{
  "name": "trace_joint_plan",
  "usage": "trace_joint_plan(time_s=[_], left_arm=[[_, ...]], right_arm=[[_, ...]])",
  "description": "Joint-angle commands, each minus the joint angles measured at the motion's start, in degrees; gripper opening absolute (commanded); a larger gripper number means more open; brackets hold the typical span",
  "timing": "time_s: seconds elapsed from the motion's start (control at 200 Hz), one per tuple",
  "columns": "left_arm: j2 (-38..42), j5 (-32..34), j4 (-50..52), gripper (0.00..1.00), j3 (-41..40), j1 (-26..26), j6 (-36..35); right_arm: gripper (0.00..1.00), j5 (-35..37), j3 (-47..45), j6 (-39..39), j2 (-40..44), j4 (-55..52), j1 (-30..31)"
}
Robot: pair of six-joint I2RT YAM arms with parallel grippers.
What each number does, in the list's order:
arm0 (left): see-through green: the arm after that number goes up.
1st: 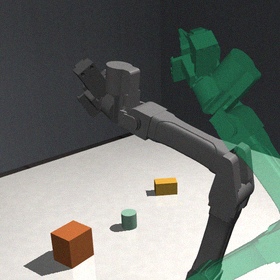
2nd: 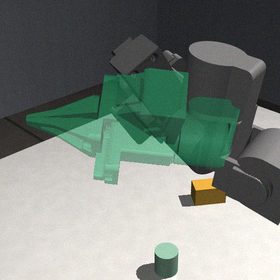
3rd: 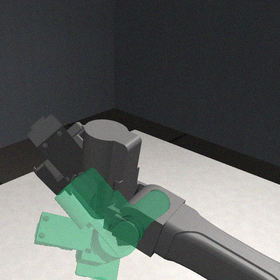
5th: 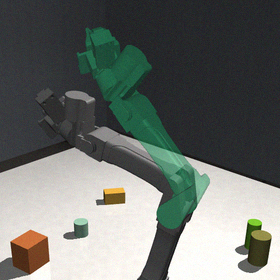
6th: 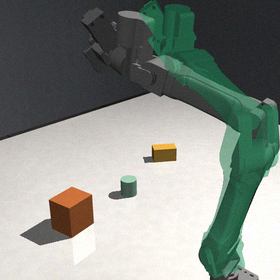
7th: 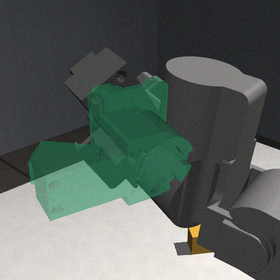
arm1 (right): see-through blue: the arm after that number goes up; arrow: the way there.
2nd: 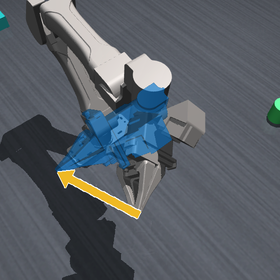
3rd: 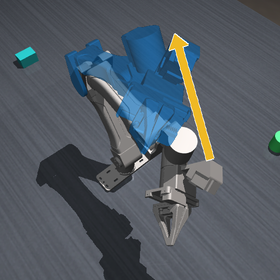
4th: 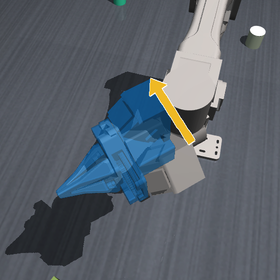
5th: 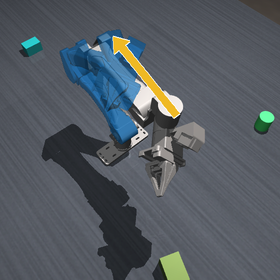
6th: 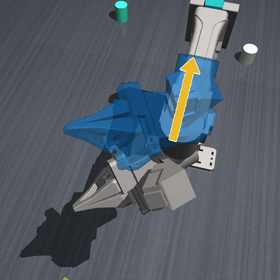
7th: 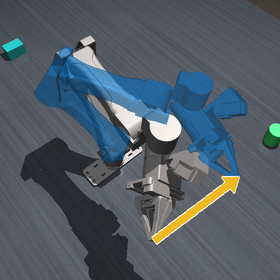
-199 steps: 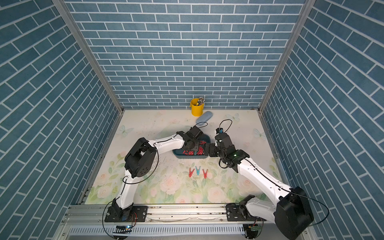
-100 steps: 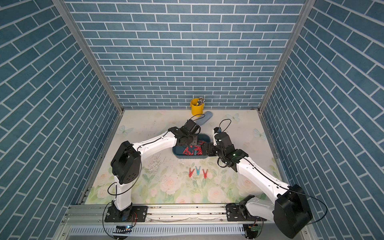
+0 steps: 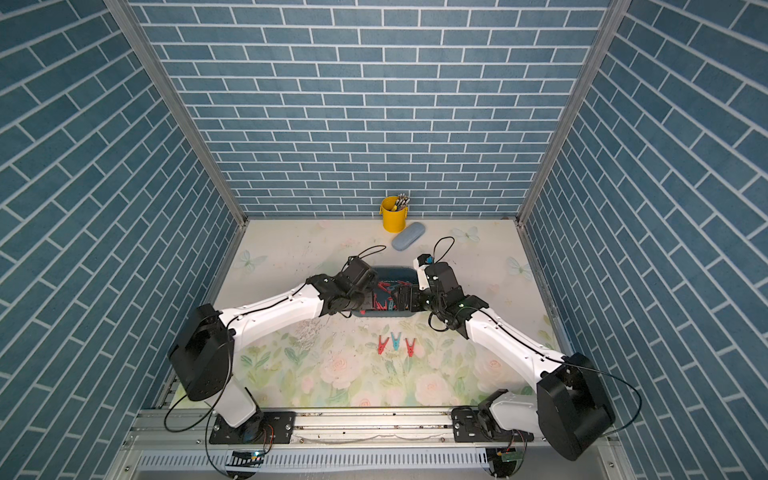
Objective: Take the clothespins out of the storage box
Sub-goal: Pick up the clothespin from the storage box, then place the clothespin at the center of the board.
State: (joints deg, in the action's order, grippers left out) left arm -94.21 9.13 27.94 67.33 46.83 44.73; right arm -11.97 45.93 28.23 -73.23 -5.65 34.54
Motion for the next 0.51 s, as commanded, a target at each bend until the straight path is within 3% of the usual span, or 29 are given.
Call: trace_joint_plan(time_s=[0.0,0.285,0.5], left_arm=[[3.6,1.6,-1.9,0.07,-4.9,2.2,4.3],[7.1,3.2,-7.5,0.05,-16.1,9.8,9.7],[3.2,4.2,-10.0,0.05,-17.1,13.8,10.2]], right_arm=[[0.99,-3.8,1.5,-0.7,-1.5,1.8,0.1],[0.99,-4.0,0.0,-0.7,0.0,0.9,1.0],[0.99,-2.3,-2.2,0.4,3.1,-0.6,2.2]])
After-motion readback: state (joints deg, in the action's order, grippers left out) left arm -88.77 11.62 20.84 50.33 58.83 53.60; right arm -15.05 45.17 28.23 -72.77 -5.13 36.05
